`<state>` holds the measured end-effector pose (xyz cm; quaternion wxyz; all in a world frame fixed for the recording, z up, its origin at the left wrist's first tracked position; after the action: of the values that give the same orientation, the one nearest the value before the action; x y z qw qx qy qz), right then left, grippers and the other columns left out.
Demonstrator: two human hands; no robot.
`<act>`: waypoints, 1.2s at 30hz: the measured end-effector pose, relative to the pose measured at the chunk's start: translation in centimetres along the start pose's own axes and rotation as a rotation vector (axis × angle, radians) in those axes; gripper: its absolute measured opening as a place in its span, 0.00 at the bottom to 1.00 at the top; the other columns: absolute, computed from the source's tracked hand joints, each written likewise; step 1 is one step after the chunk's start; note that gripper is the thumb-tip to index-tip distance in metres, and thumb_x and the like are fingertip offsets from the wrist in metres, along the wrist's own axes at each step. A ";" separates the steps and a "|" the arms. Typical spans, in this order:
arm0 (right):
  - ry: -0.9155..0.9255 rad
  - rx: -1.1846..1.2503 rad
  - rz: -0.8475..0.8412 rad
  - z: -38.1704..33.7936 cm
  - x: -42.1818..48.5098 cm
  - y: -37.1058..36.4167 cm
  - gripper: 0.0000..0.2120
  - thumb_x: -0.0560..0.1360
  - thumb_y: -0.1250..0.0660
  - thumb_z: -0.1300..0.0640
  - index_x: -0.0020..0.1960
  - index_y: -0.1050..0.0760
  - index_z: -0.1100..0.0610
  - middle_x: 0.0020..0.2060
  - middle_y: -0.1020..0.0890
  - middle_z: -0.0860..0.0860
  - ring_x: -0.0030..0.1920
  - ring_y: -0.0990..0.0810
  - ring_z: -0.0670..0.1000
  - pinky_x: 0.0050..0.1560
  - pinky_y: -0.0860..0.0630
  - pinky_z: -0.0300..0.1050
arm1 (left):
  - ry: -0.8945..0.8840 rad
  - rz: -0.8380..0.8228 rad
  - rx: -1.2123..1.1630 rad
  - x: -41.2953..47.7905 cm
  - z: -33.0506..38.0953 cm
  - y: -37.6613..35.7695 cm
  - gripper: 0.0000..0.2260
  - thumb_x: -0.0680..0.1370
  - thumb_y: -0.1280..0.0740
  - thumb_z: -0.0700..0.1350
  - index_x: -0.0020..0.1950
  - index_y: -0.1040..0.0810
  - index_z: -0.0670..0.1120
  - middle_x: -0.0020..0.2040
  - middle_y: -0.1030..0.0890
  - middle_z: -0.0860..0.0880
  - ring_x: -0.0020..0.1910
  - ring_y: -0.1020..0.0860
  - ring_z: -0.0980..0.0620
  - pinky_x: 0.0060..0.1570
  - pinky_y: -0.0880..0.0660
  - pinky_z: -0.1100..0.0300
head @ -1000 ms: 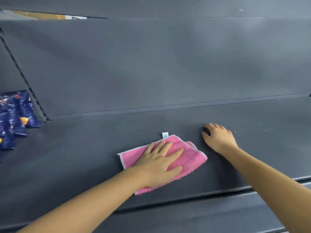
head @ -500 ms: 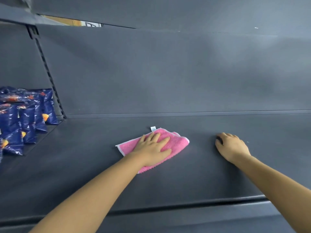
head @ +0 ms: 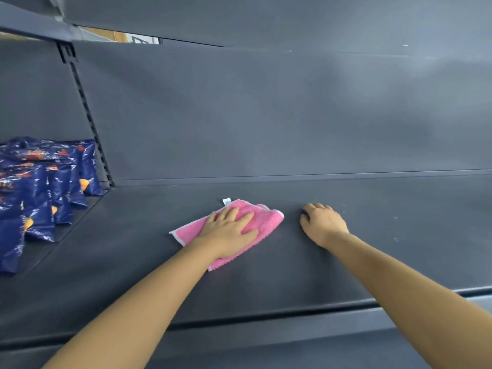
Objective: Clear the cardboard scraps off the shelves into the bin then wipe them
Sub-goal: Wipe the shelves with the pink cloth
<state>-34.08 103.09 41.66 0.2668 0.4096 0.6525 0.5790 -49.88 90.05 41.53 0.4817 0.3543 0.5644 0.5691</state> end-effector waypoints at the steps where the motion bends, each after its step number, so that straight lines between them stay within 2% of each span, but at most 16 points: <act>1: 0.007 -0.005 -0.004 -0.4 0.1 0.0 0.18 0.80 0.48 0.54 0.66 0.32 0.58 0.66 0.28 0.55 0.67 0.33 0.58 0.64 0.35 0.47 | 0.003 0.000 0.005 0.3 -0.1 0.1 0.24 0.80 0.55 0.58 0.76 0.56 0.57 0.78 0.59 0.49 0.76 0.61 0.51 0.75 0.60 0.48; 8: 0.193 -0.047 -0.023 -6.0 1.4 -0.9 0.14 0.80 0.48 0.55 0.59 0.30 0.60 0.62 0.26 0.56 0.64 0.31 0.58 0.62 0.36 0.47 | -0.062 -0.011 0.041 -3.0 -0.8 -0.6 0.24 0.80 0.56 0.58 0.75 0.57 0.56 0.77 0.61 0.49 0.76 0.62 0.51 0.74 0.62 0.50; 13: 0.283 -0.048 -0.008 -9.3 1.9 -1.4 0.14 0.79 0.48 0.56 0.58 0.30 0.60 0.61 0.26 0.56 0.63 0.31 0.58 0.62 0.36 0.47 | 0.108 -0.008 0.002 -3.9 -6.3 0.0 0.24 0.80 0.56 0.58 0.75 0.58 0.58 0.77 0.61 0.50 0.76 0.61 0.53 0.74 0.61 0.51; 17: 0.363 -0.031 -0.007 -11.7 2.2 -2.2 0.14 0.77 0.47 0.58 0.59 0.30 0.60 0.61 0.26 0.56 0.64 0.31 0.57 0.63 0.37 0.47 | 0.140 0.020 -0.011 -2.2 -7.1 0.2 0.24 0.80 0.54 0.57 0.75 0.55 0.57 0.78 0.58 0.49 0.76 0.60 0.52 0.75 0.59 0.49; 21: 0.310 0.033 0.024 -11.7 2.5 -2.6 0.15 0.78 0.48 0.58 0.61 0.30 0.60 0.63 0.27 0.55 0.64 0.32 0.57 0.64 0.37 0.47 | 0.154 0.046 -0.025 -0.1 -7.9 0.7 0.24 0.80 0.54 0.57 0.75 0.53 0.57 0.78 0.56 0.50 0.77 0.58 0.51 0.75 0.58 0.48; 26: 0.363 0.003 -0.012 -12.5 2.9 -2.6 0.18 0.79 0.48 0.56 0.67 0.34 0.58 0.67 0.30 0.54 0.67 0.34 0.57 0.67 0.39 0.47 | 0.256 0.094 -0.023 2.3 -11.6 1.2 0.24 0.79 0.55 0.57 0.75 0.52 0.56 0.77 0.51 0.50 0.76 0.53 0.49 0.74 0.51 0.46; 29: 0.348 0.055 0.003 -12.8 2.9 -3.2 0.17 0.79 0.48 0.57 0.65 0.33 0.59 0.65 0.28 0.54 0.64 0.32 0.56 0.64 0.37 0.45 | 0.362 0.121 -0.027 3.6 -13.9 1.5 0.24 0.79 0.54 0.57 0.75 0.50 0.55 0.77 0.49 0.48 0.76 0.51 0.47 0.73 0.50 0.46; 32: 0.287 0.113 0.051 -12.3 3.0 -3.1 0.16 0.79 0.47 0.58 0.64 0.31 0.61 0.62 0.27 0.55 0.63 0.32 0.57 0.62 0.35 0.45 | 0.488 0.125 -0.036 4.2 -16.2 1.8 0.25 0.79 0.56 0.58 0.76 0.51 0.54 0.77 0.50 0.45 0.76 0.51 0.45 0.74 0.51 0.44; 36: 0.299 0.114 0.077 -12.3 2.9 -3.0 0.14 0.78 0.46 0.58 0.60 0.30 0.61 0.58 0.25 0.55 0.59 0.31 0.56 0.58 0.34 0.44 | 0.608 0.111 -0.039 3.6 -18.1 1.9 0.26 0.79 0.56 0.59 0.76 0.52 0.53 0.77 0.52 0.43 0.76 0.52 0.42 0.73 0.52 0.42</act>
<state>-46.38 98.92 41.39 0.1205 0.3581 0.7007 0.6052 -68.28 88.19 40.86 0.2655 0.1889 0.6515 0.6851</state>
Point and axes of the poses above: each hand's wrist, its own x-axis towards the middle knuckle, its own y-axis out of the back of the hand, z = x × y, the point moved 2 cm from there along x, towards the middle knuckle
